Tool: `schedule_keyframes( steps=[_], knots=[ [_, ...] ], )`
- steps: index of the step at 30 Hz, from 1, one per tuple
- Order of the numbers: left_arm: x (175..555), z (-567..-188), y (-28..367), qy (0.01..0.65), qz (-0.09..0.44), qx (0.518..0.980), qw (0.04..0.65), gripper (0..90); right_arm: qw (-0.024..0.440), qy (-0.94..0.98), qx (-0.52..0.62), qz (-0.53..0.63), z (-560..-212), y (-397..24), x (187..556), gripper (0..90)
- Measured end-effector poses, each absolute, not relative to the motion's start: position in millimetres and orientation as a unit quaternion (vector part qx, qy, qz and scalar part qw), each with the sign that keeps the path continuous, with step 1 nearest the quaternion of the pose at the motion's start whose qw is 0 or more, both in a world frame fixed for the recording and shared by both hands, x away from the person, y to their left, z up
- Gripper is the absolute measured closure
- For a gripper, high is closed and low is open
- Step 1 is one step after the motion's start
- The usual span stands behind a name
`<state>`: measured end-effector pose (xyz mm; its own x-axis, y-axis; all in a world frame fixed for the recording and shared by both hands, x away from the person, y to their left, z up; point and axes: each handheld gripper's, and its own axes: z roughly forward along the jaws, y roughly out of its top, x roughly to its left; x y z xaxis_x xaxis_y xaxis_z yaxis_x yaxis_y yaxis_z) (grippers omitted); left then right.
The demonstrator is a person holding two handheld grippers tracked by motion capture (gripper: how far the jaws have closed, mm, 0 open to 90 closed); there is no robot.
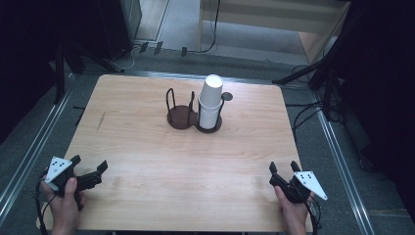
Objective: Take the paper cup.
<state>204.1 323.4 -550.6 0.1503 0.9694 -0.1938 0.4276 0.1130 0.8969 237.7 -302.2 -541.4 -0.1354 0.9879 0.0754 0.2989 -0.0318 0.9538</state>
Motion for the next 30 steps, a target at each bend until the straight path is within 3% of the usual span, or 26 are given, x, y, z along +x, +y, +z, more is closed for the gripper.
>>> schedule_keyframes(
  steps=[11, 30],
  knots=[
    [208, -552, 324, 0.586, 0.281, 0.603, 0.462, 0.0, 0.375, 0.593, 0.533, 0.472, -526, -291, 244, 13.3],
    [211, -552, 325, 0.584, 0.265, 0.608, 0.468, 0.0, 0.346, 0.622, 0.518, 0.474, -490, -235, 273, 12.9]
  ],
)
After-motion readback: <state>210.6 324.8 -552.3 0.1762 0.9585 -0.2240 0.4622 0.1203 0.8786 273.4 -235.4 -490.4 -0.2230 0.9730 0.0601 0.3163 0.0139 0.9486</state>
